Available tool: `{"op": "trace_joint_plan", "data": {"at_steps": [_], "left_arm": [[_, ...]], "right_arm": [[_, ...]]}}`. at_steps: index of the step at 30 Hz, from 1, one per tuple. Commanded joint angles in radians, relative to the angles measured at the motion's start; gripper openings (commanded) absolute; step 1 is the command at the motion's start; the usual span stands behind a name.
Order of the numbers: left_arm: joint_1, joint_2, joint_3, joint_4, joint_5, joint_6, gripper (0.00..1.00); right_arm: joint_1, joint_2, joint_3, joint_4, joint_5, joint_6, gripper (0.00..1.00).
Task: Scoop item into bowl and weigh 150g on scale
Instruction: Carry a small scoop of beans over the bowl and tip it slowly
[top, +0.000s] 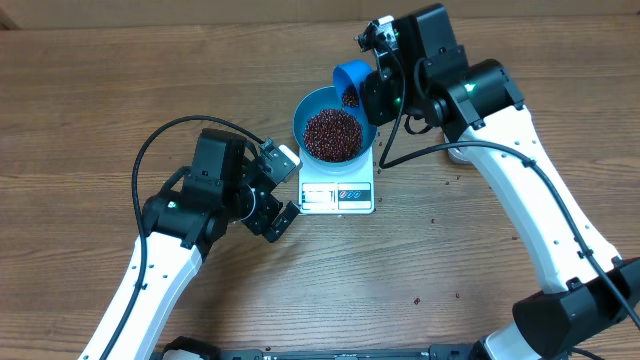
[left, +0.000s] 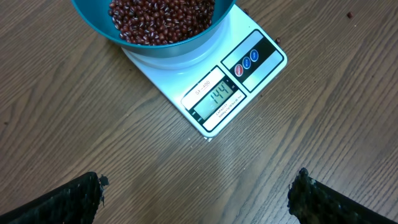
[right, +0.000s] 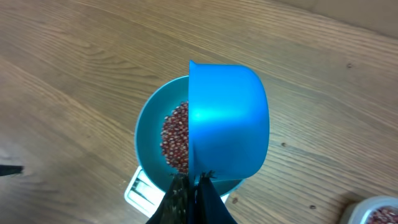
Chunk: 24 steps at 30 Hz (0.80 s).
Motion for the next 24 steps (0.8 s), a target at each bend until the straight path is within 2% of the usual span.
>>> {"op": "trace_joint_plan", "data": {"at_steps": [1,24], "left_arm": [[-0.007,0.003,-0.003,0.004,0.019,-0.010,1.00],[-0.007,0.003,-0.003,0.003,0.019,-0.010,1.00]], "right_arm": [[0.021,-0.014,0.023,0.010,0.073,-0.007,0.04],[0.053,-0.014,0.023,0.010,0.115,-0.109,0.04]]}}
